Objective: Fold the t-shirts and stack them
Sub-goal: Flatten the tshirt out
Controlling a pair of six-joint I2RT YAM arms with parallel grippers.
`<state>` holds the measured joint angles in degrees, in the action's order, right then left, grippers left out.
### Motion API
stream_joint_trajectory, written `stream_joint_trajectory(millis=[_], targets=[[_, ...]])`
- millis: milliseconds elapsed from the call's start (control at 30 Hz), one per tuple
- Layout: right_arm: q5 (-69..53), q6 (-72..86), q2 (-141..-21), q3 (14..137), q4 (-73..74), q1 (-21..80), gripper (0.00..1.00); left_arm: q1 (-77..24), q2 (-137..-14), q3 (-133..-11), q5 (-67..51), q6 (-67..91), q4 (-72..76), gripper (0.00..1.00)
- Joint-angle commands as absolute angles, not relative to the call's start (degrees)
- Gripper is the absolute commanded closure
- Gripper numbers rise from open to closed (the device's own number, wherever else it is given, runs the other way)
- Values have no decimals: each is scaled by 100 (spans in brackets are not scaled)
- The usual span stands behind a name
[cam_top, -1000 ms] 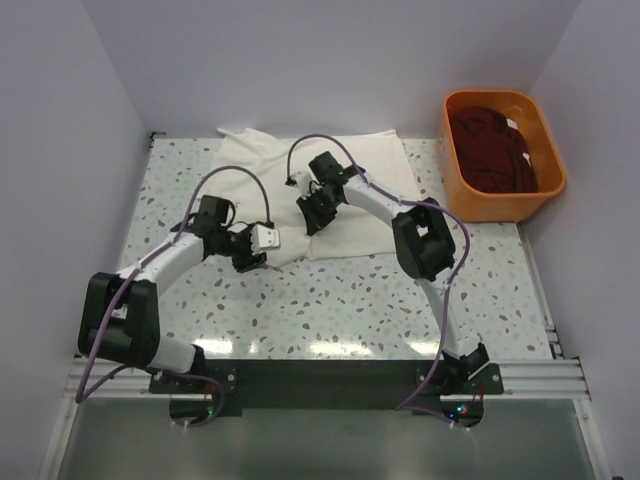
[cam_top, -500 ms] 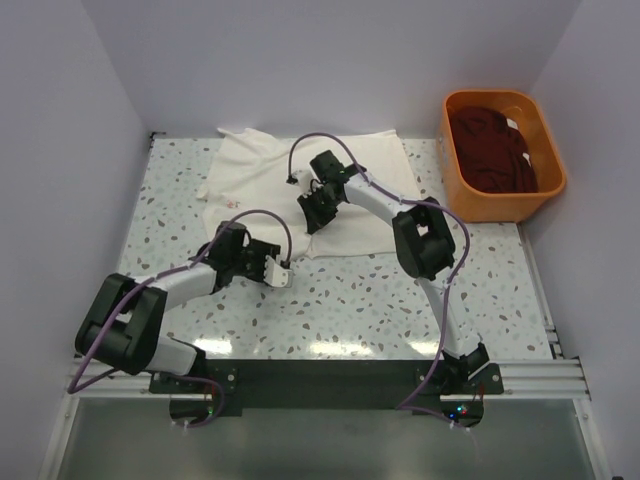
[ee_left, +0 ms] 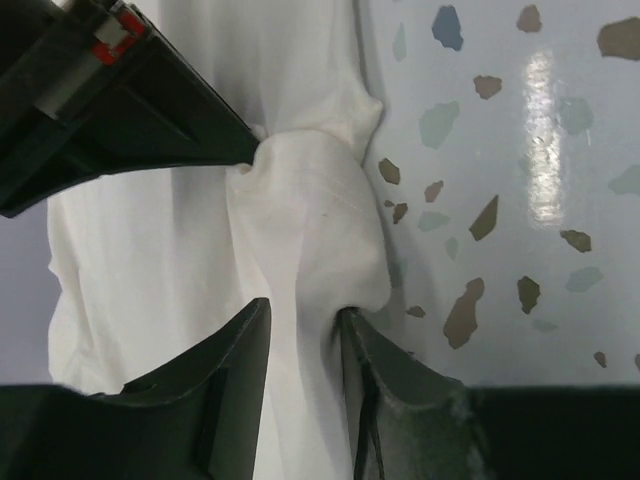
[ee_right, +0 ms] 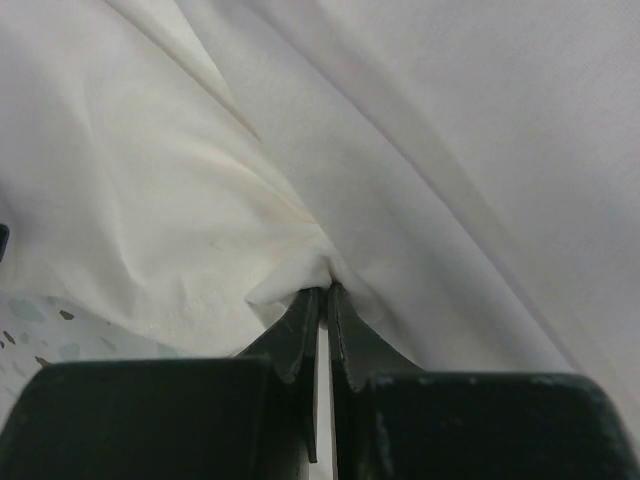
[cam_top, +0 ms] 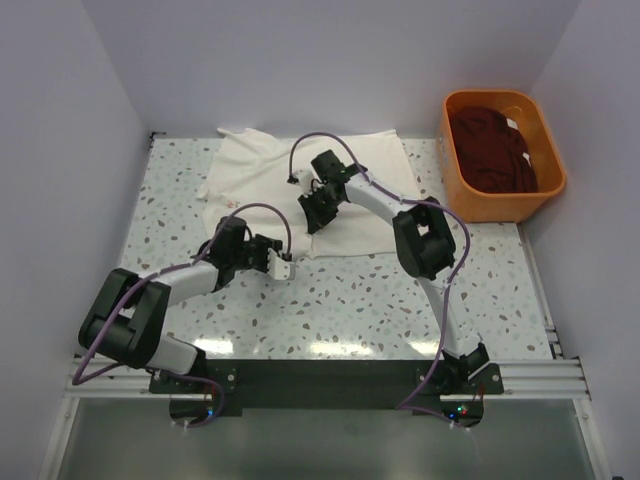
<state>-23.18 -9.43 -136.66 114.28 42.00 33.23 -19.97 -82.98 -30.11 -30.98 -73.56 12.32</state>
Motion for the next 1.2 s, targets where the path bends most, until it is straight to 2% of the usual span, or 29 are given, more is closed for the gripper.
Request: stream_joint_trajectory(millis=[0, 200, 367, 567, 733, 1000, 1133, 1167], targets=[[-2188, -1028, -13816, 11391, 4465, 3252, 100, -2030, -8042, -3445, -3735, -6663, 1310, 63], [-2250, -985, -13702, 11364, 4491, 3252, 100, -2013, -8218, -3779, -3938, -6504, 730, 87], [-2443, -975, -13553, 11303, 4562, 3252, 100, -1987, -8218, -4051, -4069, -6408, 185, 100], [-2926, -1248, -12746, 10636, 4711, 3252, 100, -1346, -7946, -4903, -4903, -6354, -2026, 100], [-3435, -1792, -11814, 9627, 4947, 3339, 100, -897, -7420, -5116, -5168, -7749, -4383, 100], [-3419, -2715, -10715, 8220, 5563, 4525, 100, -888, -6759, -4694, -5045, -9279, -6842, 100], [-3349, -2882, -10459, 7744, 5668, 5157, 100, -896, -6461, -4474, -4931, -9765, -7550, 99], [-3340, -2935, -10424, 7717, 5721, 5203, 95, -896, -6364, -4430, -4939, -9739, -7550, 77]])
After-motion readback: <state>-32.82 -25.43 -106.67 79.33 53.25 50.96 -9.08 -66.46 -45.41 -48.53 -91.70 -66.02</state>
